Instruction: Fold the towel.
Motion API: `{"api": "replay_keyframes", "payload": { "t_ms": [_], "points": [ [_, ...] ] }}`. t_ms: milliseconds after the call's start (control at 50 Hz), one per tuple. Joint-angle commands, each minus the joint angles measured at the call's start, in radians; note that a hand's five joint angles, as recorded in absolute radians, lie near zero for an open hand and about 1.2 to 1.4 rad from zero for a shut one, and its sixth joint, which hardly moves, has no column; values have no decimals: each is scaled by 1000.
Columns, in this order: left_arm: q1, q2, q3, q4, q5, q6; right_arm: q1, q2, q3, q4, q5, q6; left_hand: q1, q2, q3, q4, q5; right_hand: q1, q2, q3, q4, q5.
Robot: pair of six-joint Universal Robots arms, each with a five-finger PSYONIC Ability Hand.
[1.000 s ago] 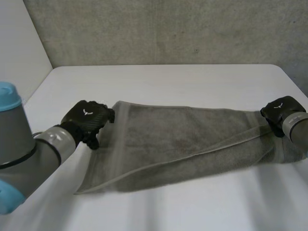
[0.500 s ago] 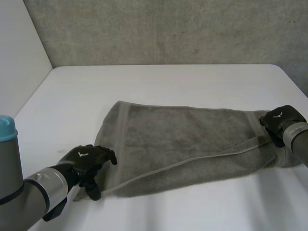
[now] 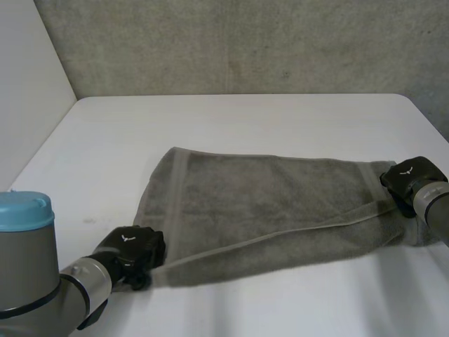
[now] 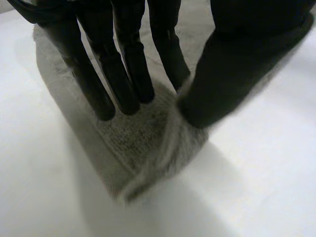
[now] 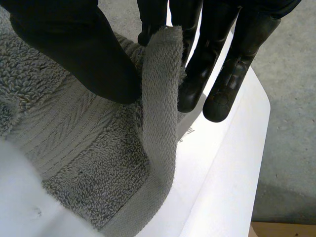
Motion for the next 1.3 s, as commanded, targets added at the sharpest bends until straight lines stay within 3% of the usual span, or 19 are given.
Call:
{"api": "replay_keyframes", "payload": {
  "t_ms": [20,180,440,580,720,820,840,860,880,900,1020,1140,1240,1300],
  "points": [
    [-1,-21,33,69,-16,79,-7,-2,-5,-2,-1,-2,500,506,507,507,522,451,219,211,207,218],
    [-4,-146,238,108,-16,213,-4,6,-51,-21,0,-5,500,506,507,507,522,451,219,211,207,218],
    [-29,-456,704,201,-24,222,9,130,-194,-193,5,-1,500,506,507,507,522,451,219,211,207,218],
    [-36,-662,987,227,-91,233,11,250,-298,-278,14,1,500,506,507,507,522,451,219,211,207,218],
    [-36,-769,1114,231,-84,240,11,337,-376,-281,11,7,500,506,507,507,522,451,219,211,207,218],
    [-36,-829,1171,232,-82,262,17,399,-434,-284,22,4,500,506,507,507,522,120,-112,-120,-124,-113],
    [-36,-837,1178,232,-81,271,22,414,-451,-284,34,4,471,477,479,478,494,-313,-545,-553,-557,-546],
    [-36,-837,1178,232,-81,271,22,414,-451,-284,34,4,471,477,478,478,493,-317,-549,-557,-562,-550],
    [-36,-838,1176,234,-78,283,25,422,-459,-282,58,4,-212,-206,-205,-205,-190,-771,-1003,-1011,-1015,-1004],
    [-36,-837,1173,235,-76,294,26,420,-464,-281,83,4,-722,-716,-714,-715,-700,-771,-1003,-1011,-1015,-1004],
    [-45,-803,1145,263,-78,317,29,374,-448,-273,114,18,-722,-716,-714,-715,-700,-771,-1003,-1011,-1015,-1004],
    [-50,-691,1078,273,-90,323,19,221,-341,-262,109,85,-722,-716,-714,-715,-700,-771,-1003,-1011,-1015,-1004],
    [-45,-559,946,275,-87,317,0,101,-250,-192,86,99,-722,-716,-714,-715,-700,-771,-1003,-1011,-1015,-1004],
    [-38,-466,826,275,-85,315,-49,54,-198,-107,29,99,-722,-716,-714,-715,-700,-771,-1003,-1011,-1015,-1004]
  ]
}}
